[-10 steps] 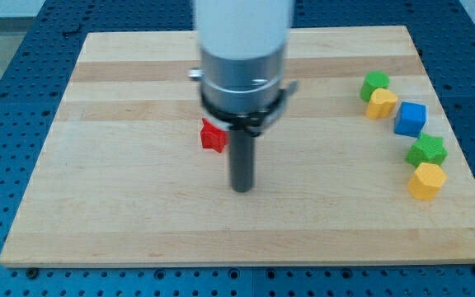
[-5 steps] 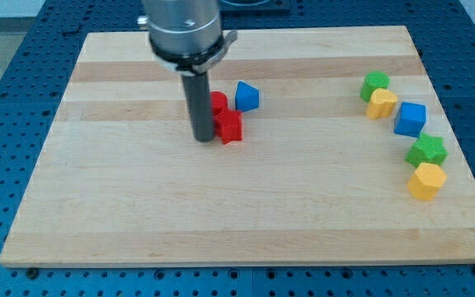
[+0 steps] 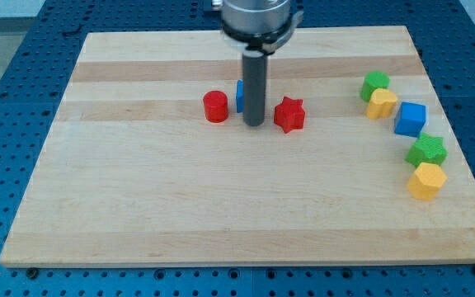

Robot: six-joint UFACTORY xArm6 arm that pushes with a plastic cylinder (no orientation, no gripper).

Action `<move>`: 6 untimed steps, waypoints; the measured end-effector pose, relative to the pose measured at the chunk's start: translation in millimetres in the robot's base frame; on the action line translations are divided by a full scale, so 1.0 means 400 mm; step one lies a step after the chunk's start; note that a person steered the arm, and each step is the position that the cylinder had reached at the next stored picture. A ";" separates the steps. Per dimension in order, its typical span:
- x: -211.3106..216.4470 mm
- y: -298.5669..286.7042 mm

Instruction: Push the red star closer to green circle

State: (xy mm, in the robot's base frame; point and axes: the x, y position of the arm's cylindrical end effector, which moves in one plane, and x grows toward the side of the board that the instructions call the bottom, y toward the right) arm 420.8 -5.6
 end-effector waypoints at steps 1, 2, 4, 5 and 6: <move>0.057 -0.039; 0.075 -0.015; -0.014 0.146; -0.085 0.236; -0.116 0.280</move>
State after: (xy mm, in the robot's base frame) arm 374.3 106.6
